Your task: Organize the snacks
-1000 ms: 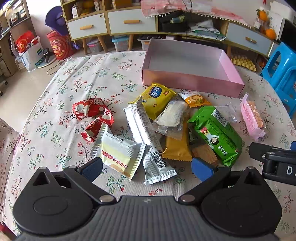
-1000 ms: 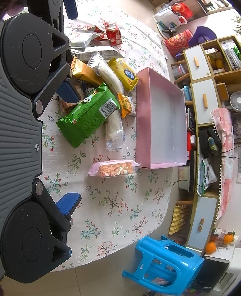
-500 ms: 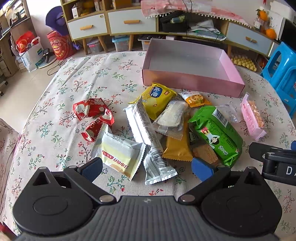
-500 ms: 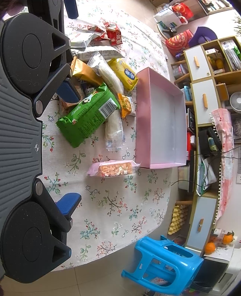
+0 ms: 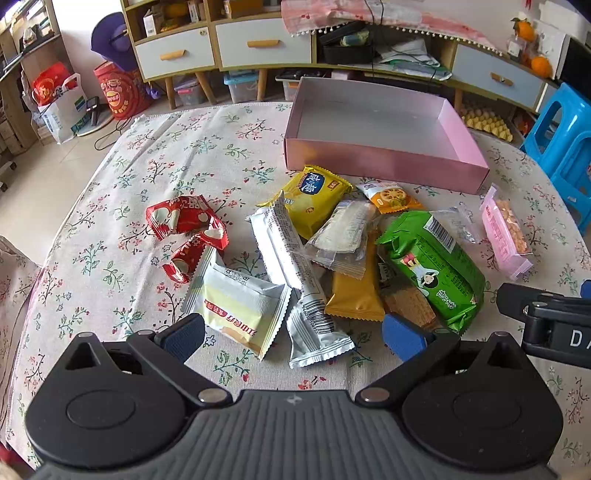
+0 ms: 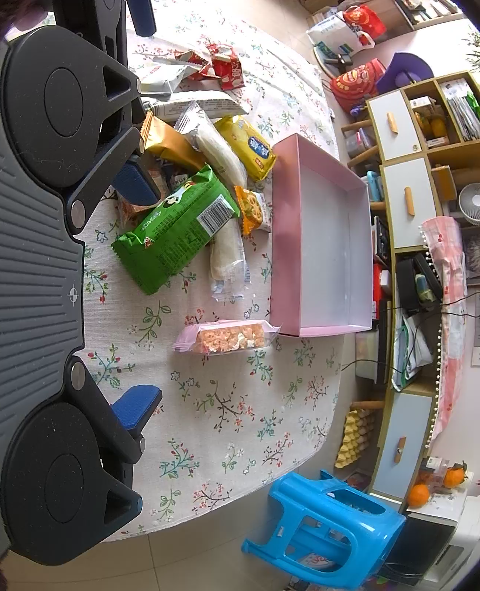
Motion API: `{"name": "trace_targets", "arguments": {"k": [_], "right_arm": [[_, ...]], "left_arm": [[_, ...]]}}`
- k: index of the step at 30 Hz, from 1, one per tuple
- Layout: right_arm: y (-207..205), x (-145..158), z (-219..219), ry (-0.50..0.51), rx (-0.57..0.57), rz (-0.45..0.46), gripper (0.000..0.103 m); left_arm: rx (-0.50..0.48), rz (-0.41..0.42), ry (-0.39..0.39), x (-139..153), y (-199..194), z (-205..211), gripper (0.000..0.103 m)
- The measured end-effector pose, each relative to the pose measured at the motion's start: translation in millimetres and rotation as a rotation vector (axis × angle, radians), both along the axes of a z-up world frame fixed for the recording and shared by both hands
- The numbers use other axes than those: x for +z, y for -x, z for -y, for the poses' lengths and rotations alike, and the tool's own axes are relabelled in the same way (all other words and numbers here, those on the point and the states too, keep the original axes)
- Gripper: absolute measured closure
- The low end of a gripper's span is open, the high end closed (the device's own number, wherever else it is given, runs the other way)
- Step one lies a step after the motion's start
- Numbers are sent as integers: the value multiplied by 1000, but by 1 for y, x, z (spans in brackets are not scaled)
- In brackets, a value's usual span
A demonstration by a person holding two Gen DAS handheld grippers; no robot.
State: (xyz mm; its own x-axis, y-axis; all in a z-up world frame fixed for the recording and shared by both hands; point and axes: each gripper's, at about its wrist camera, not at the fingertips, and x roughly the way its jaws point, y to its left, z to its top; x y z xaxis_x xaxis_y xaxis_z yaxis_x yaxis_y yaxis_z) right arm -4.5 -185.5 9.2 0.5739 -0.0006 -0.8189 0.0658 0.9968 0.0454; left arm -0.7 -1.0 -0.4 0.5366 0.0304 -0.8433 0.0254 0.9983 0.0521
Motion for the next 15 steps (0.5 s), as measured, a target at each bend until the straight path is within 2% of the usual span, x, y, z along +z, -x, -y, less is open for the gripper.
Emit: {"name": "trace_targets", "arguments": {"k": [15], "right_arm": [[-3, 0, 0, -4, -1, -3, 0]], "left_arm": [[2, 0, 8, 0, -2, -2, 0]]}}
